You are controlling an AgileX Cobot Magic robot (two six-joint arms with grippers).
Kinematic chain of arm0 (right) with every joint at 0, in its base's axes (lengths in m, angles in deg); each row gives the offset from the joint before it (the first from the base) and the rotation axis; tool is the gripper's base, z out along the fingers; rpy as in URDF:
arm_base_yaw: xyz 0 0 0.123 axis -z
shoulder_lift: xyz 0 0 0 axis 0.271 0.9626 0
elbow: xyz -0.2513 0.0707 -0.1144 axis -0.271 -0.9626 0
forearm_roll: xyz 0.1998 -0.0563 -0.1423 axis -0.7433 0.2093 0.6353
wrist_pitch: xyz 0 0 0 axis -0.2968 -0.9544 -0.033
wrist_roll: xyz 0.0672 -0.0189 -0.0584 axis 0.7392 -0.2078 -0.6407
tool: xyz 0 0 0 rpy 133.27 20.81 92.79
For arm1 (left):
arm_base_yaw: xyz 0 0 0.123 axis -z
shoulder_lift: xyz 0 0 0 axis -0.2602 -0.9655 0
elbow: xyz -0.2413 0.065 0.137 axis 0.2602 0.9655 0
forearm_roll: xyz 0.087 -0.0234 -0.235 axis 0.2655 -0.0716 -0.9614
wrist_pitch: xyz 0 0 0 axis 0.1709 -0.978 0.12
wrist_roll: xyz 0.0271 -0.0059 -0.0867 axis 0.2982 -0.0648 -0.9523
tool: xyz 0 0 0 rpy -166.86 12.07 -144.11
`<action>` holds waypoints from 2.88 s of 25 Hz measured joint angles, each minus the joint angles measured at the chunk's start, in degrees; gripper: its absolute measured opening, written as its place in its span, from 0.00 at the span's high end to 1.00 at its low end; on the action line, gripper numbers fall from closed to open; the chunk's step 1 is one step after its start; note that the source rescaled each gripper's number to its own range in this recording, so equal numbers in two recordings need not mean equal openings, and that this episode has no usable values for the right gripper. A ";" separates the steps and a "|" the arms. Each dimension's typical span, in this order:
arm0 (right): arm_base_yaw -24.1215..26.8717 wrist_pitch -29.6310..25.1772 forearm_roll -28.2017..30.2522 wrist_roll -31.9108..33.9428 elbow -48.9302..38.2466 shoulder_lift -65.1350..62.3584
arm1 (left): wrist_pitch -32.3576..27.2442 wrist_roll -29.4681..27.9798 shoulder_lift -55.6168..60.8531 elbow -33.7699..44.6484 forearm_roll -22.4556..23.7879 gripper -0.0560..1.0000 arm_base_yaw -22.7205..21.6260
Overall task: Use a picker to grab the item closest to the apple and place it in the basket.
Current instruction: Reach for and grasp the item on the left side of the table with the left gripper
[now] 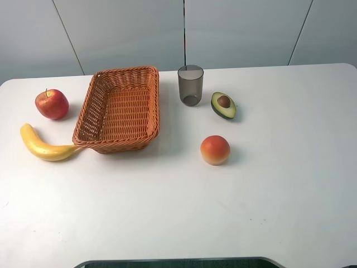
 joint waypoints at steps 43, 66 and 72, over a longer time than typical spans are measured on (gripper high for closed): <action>0.00 0.00 0.00 0.00 0.00 0.00 | 0.91 2.77 -23.38 -6.41 2.11 0.00 0.00; 0.00 0.00 0.00 0.00 0.00 0.00 | 24.69 -27.94 -80.99 -9.40 8.97 0.00 0.00; 0.00 0.00 0.00 0.00 0.00 0.00 | 30.17 -36.81 -81.63 -9.40 8.97 0.00 -1.73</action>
